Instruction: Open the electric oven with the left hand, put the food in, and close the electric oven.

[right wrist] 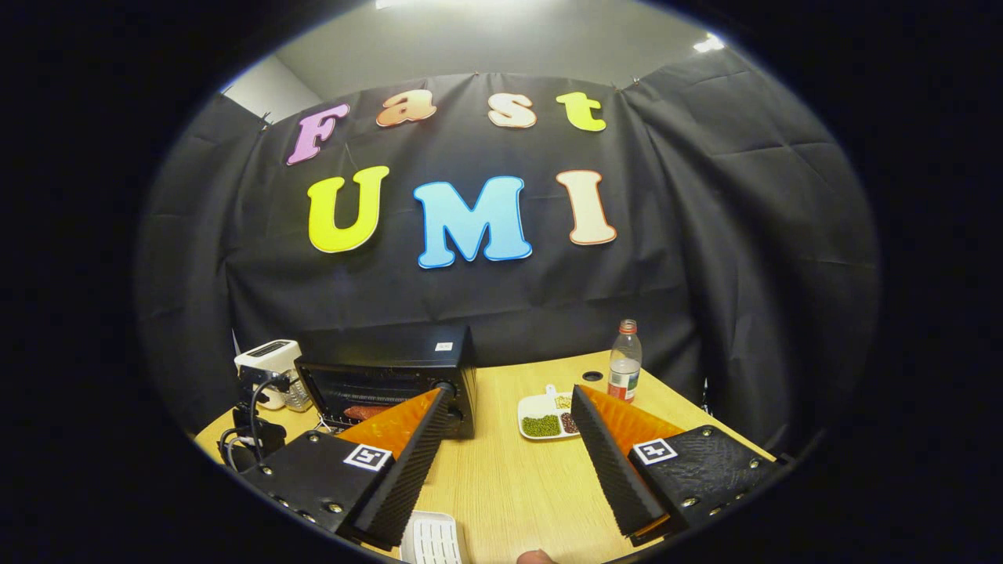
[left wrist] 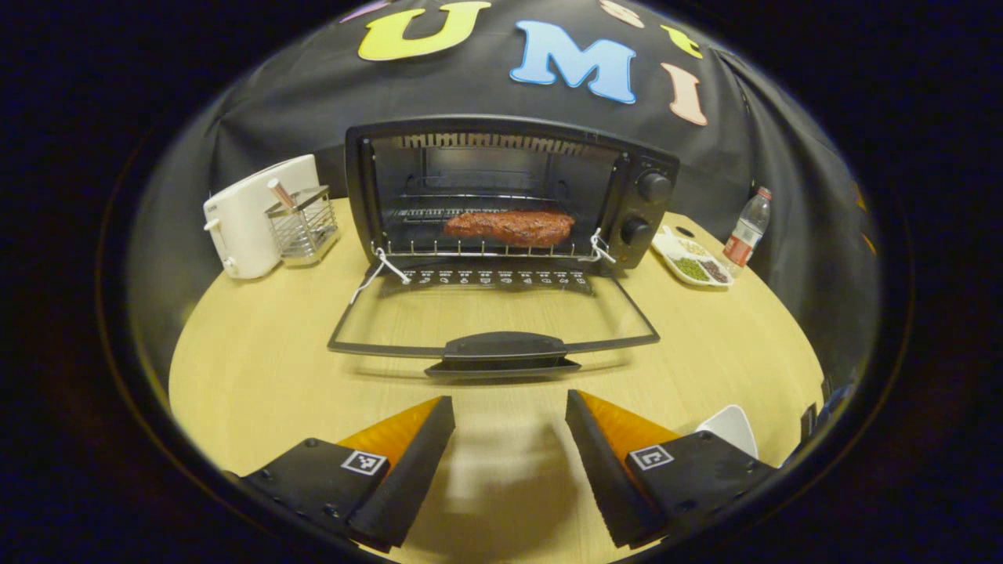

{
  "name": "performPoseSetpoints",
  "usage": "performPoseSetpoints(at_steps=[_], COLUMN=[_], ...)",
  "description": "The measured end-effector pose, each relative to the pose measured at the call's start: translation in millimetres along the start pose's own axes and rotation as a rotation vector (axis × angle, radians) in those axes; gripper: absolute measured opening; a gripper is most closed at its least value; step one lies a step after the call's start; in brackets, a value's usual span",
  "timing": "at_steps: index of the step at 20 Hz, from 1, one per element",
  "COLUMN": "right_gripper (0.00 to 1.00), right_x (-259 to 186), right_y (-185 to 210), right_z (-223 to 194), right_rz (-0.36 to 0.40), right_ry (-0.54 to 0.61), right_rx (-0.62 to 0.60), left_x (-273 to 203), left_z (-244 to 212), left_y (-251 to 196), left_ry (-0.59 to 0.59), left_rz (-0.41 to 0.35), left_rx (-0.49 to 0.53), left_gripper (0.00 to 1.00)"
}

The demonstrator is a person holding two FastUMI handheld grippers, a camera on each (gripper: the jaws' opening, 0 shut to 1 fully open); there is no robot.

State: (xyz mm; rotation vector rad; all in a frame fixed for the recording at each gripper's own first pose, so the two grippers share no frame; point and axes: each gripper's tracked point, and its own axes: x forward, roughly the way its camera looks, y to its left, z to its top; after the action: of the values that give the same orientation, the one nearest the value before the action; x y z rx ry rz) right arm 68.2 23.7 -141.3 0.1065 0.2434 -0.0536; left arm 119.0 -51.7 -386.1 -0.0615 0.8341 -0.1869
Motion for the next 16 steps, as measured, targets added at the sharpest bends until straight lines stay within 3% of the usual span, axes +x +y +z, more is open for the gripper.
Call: performPoseSetpoints(at_steps=[10,11,12,14,16], right_gripper=[0.96,0.96,0.96,0.96,0.96], right_x=[-5,-5,-4,-2,0], right_y=[-9,-8,-7,-3,2], right_z=[-12,-11,-9,-7,-5], right_rz=[-0.022,-0.017,-0.013,-0.001,0.013], right_ry=[0.023,0.023,0.018,0.013,0.008], right_rx=[-0.09,-0.091,-0.091,-0.092,-0.094], left_x=[26,26,26,21,12], left_z=[-2,-1,-1,3,12], left_y=[0,0,0,0,-1], left_ry=[-0.001,0.002,0.002,-0.015,-0.045], left_rz=[0.069,0.069,0.066,0.057,0.057], left_rx=[0.026,0.03,0.031,0.021,0.022], left_gripper=[0.97,0.92,1.0,0.97,1.0])
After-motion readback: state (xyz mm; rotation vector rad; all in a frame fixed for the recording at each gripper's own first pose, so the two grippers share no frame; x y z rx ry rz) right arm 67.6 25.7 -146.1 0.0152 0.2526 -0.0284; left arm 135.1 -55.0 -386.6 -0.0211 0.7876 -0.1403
